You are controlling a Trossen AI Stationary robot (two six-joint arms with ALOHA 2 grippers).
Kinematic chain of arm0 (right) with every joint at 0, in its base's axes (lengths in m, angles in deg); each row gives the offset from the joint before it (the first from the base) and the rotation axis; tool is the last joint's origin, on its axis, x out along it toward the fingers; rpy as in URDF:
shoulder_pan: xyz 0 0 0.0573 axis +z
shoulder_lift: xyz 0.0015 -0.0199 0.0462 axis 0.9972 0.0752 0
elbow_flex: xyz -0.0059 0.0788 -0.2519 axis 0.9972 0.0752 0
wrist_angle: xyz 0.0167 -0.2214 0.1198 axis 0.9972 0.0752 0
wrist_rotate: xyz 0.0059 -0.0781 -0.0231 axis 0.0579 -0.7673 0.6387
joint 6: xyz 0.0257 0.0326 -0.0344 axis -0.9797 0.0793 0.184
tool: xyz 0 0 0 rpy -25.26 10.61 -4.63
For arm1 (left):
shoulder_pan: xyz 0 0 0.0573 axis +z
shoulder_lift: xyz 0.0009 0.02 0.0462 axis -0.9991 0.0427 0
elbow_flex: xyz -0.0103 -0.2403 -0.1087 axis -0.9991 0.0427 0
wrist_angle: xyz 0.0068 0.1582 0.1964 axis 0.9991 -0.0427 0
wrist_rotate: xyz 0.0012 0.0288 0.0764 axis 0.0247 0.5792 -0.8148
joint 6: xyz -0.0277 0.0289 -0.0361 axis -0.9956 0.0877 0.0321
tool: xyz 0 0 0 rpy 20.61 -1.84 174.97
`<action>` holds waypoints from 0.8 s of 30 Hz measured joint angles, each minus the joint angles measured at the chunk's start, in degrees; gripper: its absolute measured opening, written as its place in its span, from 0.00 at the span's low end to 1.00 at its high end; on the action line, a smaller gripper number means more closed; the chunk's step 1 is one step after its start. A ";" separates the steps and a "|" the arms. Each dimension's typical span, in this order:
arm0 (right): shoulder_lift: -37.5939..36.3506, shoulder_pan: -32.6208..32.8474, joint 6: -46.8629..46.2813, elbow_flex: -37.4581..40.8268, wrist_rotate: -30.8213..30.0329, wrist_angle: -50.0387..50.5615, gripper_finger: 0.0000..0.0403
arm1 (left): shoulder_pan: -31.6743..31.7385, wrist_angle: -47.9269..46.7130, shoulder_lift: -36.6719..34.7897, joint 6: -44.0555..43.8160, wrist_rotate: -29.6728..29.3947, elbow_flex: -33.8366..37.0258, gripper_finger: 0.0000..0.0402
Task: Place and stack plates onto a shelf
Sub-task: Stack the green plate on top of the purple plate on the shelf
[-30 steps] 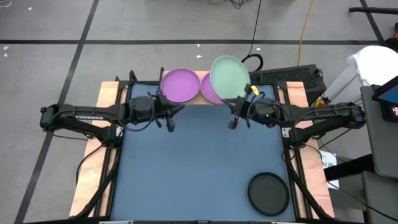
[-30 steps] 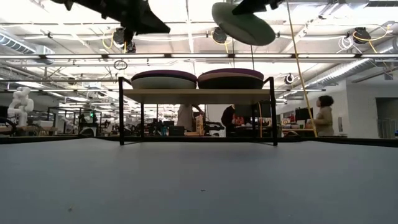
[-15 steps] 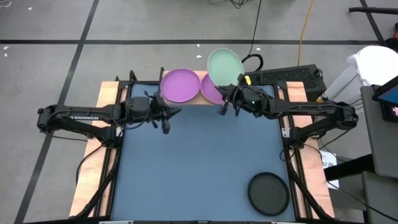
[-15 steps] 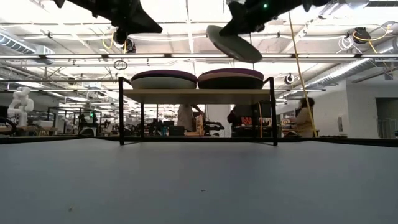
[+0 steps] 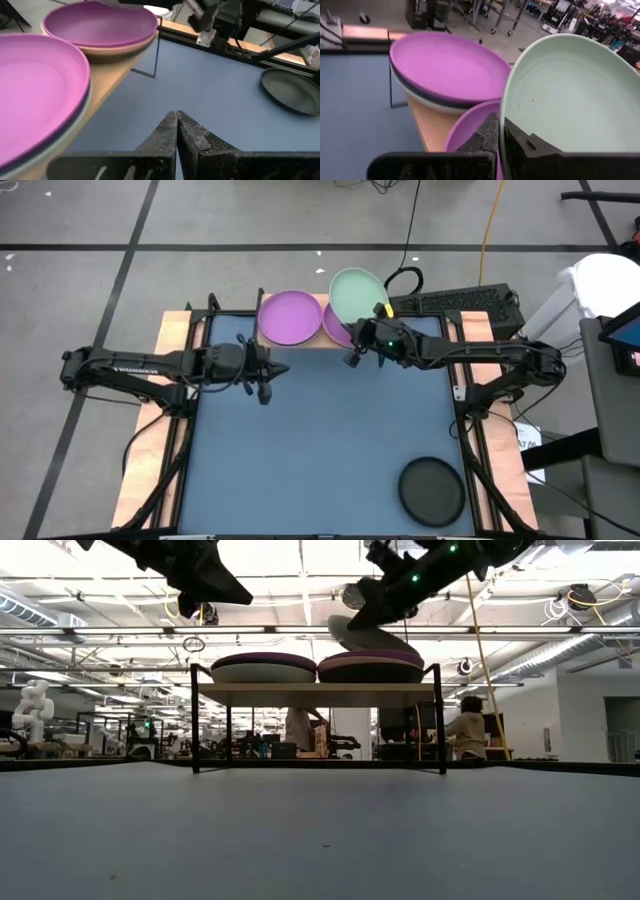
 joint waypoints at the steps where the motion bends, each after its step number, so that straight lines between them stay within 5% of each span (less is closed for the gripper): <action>1: 0.34 -0.05 0.02 0.00 -0.04 0.21 0.00 | -0.31 -0.29 0.00 -0.33 0.02 0.00 0.01; 24: 0.84 -0.01 -2.78 0.00 -0.07 5.92 0.04 | -1.39 -0.45 0.00 -0.57 -0.08 0.00 0.01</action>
